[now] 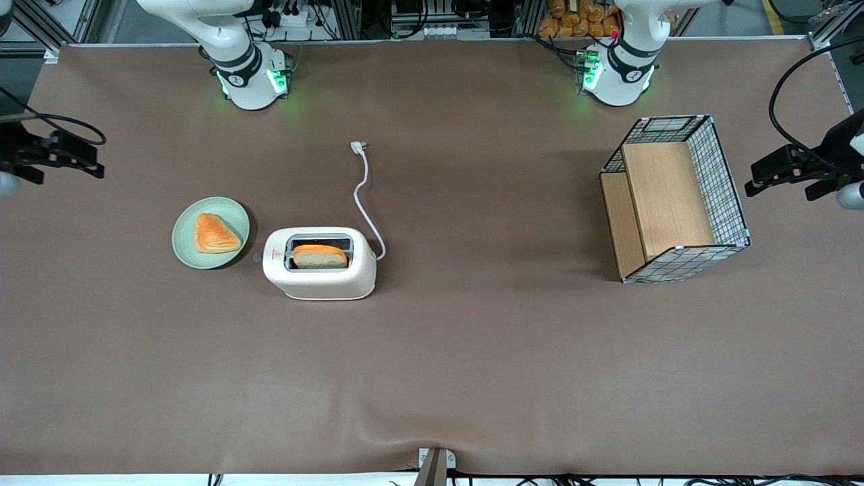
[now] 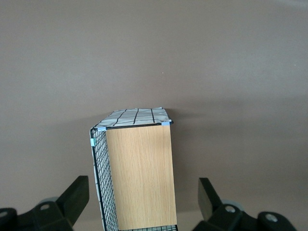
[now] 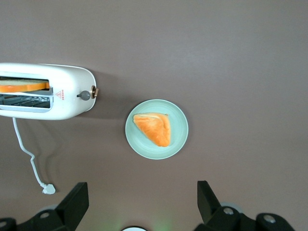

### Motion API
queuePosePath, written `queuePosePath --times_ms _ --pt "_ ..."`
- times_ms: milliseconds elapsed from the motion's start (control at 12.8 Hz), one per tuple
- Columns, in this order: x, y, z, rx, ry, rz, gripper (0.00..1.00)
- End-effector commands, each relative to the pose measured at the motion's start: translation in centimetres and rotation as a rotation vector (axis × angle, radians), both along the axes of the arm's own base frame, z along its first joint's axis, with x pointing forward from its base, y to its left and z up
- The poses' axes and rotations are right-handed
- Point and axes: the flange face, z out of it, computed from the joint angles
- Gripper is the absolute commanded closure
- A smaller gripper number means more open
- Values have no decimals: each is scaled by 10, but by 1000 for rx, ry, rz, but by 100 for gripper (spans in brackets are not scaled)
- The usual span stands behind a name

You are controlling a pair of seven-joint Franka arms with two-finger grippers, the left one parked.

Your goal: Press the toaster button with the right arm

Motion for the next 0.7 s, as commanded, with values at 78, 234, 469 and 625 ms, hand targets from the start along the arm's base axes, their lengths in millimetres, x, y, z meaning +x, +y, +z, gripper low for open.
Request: queuePosePath --times_ms 78,234,469,625 --pt "-9 -22 12 -17 -5 -50 0" --pt "-7 -20 12 -18 -8 -47 0" --pt "-6 -18 23 -23 -29 -43 0" --pt "-6 -16 23 -22 -29 -47 0"
